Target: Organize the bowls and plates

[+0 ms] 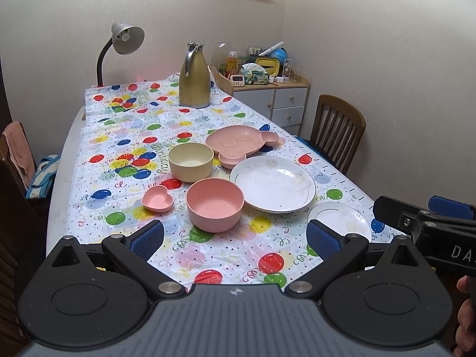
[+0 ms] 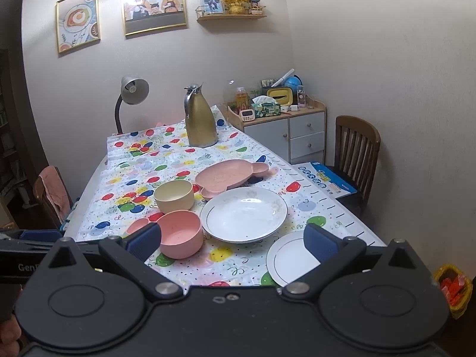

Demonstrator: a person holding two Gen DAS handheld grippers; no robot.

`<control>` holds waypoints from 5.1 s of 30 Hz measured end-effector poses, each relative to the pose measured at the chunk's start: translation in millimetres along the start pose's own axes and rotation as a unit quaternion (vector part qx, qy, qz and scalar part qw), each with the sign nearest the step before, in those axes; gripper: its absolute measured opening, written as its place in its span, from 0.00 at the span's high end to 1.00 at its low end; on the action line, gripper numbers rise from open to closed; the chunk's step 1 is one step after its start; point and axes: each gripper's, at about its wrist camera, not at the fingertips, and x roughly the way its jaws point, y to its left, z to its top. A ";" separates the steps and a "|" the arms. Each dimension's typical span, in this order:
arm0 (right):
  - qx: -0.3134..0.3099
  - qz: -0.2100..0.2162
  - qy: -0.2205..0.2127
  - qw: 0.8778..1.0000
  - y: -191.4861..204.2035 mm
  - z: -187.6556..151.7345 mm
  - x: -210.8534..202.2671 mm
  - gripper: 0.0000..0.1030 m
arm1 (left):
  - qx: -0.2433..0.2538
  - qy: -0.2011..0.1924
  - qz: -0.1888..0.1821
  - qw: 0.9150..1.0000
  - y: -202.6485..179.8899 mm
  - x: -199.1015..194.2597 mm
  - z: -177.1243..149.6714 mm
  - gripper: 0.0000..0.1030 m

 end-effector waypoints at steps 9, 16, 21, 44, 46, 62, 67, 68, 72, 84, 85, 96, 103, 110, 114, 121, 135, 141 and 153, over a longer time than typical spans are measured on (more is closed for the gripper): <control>0.009 -0.009 0.004 1.000 -4.8 8.8 -5.2 0.01 | 0.002 0.004 -0.007 1.000 -7.0 -2.6 3.1 0.00; 0.017 -0.015 0.010 1.000 -9.8 12.7 -7.6 0.03 | 0.000 0.011 -0.016 1.000 -9.6 -3.3 0.9 0.00; 0.022 -0.018 0.014 0.999 -11.2 10.3 -10.2 0.04 | 0.000 0.012 -0.021 1.000 -11.6 -4.3 0.0 0.00; 0.020 -0.010 0.016 1.000 -8.4 8.6 -14.3 0.04 | -0.009 0.016 -0.018 1.000 -12.4 -0.4 2.4 0.00; 0.016 -0.007 0.017 1.000 -8.8 10.8 -11.4 0.04 | -0.013 0.017 -0.016 1.000 -13.3 2.4 3.8 0.00; -0.016 0.067 0.075 0.995 -42.2 42.1 73.7 0.04 | -0.100 0.075 0.044 0.991 -17.0 90.2 29.3 0.00; -0.037 0.081 0.104 0.991 -66.1 57.2 125.6 0.04 | -0.141 0.115 0.073 0.981 -21.2 138.1 32.2 0.00; -0.042 0.083 0.111 0.990 -71.5 59.6 137.4 0.06 | -0.147 0.120 0.076 0.979 -22.4 146.4 32.6 0.00; -0.073 0.095 0.140 0.983 -88.7 66.3 185.2 0.08 | -0.178 0.141 0.070 0.971 -27.7 179.4 31.9 0.00; -0.150 0.148 0.233 0.949 -120.1 79.1 322.0 0.21 | -0.262 0.172 0.096 0.945 -41.6 248.9 34.2 0.01; -0.147 0.152 0.245 0.946 -122.7 79.6 333.1 0.23 | -0.266 0.174 0.100 0.943 -42.9 253.6 34.6 0.01; -0.143 0.207 0.333 0.909 -129.9 86.1 417.1 0.35 | -0.316 0.194 0.100 0.923 -39.2 283.9 30.0 0.01; -0.139 0.219 0.357 0.897 -125.0 91.7 447.7 0.54 | -0.343 0.198 0.086 0.914 -32.9 295.5 27.5 0.22; -0.148 0.234 0.369 0.887 -121.7 96.5 465.1 0.69 | -0.366 0.204 0.079 0.905 -23.2 302.3 20.9 0.52; -0.161 0.247 0.377 0.878 -115.6 96.2 470.2 0.82 | -0.374 0.200 0.074 0.903 -19.5 303.5 19.2 0.63; -0.157 0.255 0.388 0.872 -114.9 95.8 480.9 0.87 | -0.392 0.198 0.060 0.896 -10.6 307.8 14.1 0.73; -0.141 0.258 0.397 0.869 -121.0 96.9 482.7 0.89 | -0.388 0.191 0.041 0.900 -5.7 307.7 10.3 0.82; -0.135 0.255 0.397 0.872 -131.3 94.0 472.6 0.90 | -0.380 0.197 0.026 0.903 -10.5 306.7 9.8 0.82; -0.107 0.243 0.386 0.884 -153.0 101.1 438.8 0.93 | -0.368 0.195 0.006 0.909 -18.5 284.4 12.6 0.82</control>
